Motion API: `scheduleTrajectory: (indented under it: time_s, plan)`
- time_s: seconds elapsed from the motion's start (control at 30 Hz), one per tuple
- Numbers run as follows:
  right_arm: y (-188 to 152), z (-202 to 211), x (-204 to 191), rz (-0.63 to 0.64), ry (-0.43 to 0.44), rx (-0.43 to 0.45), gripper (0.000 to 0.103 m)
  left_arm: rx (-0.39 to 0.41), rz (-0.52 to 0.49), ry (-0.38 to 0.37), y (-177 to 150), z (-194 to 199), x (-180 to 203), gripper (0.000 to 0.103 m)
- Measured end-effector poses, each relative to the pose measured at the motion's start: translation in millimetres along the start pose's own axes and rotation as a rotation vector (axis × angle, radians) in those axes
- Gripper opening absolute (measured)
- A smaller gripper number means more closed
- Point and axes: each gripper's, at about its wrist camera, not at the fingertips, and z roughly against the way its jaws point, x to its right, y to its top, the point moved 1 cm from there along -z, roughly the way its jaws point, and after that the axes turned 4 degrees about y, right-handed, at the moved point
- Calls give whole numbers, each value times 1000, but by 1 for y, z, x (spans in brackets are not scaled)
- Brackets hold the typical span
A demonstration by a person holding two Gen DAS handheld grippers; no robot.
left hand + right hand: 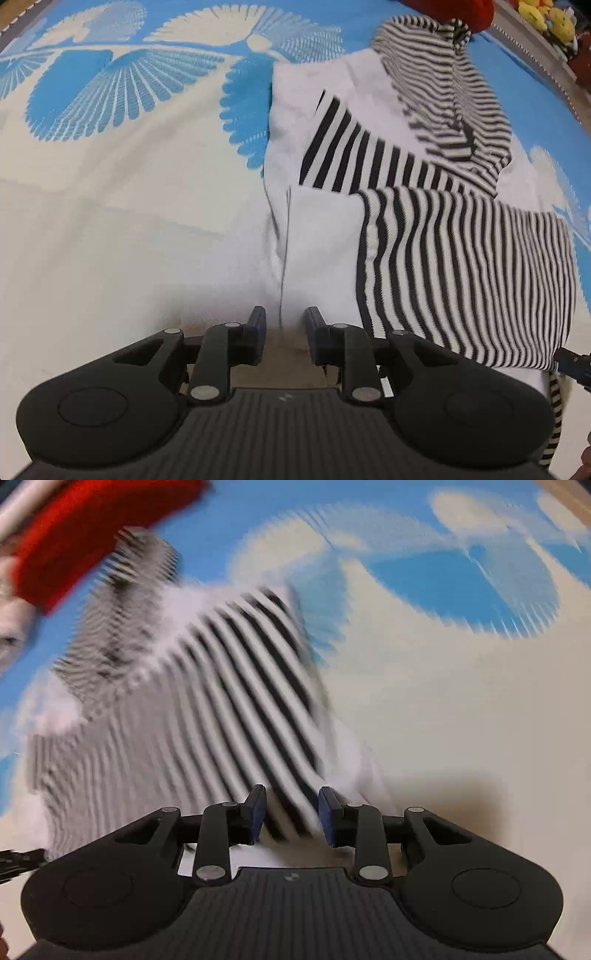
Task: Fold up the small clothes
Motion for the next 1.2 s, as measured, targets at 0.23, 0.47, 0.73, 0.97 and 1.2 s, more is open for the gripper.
scheduleTrajectory:
  time_s: [0.23, 0.47, 0.73, 0.97, 1.2]
  plan:
    - [8, 49, -29, 152, 60, 196, 33, 206, -7, -69, 8, 63, 9, 42]
    - [15, 73, -43, 266, 66, 326, 33, 289, -64, -21, 12, 90, 23, 61]
    - [12, 81, -46, 326, 27, 360, 33, 284, -86, -22, 14, 87, 27, 64]
    - [22, 84, -38, 319, 7, 386, 33, 267, -111, -7, 15, 81, 33, 64]
    - [25, 85, -36, 325, -6, 394, 33, 258, -136, -4, 13, 79, 43, 64]
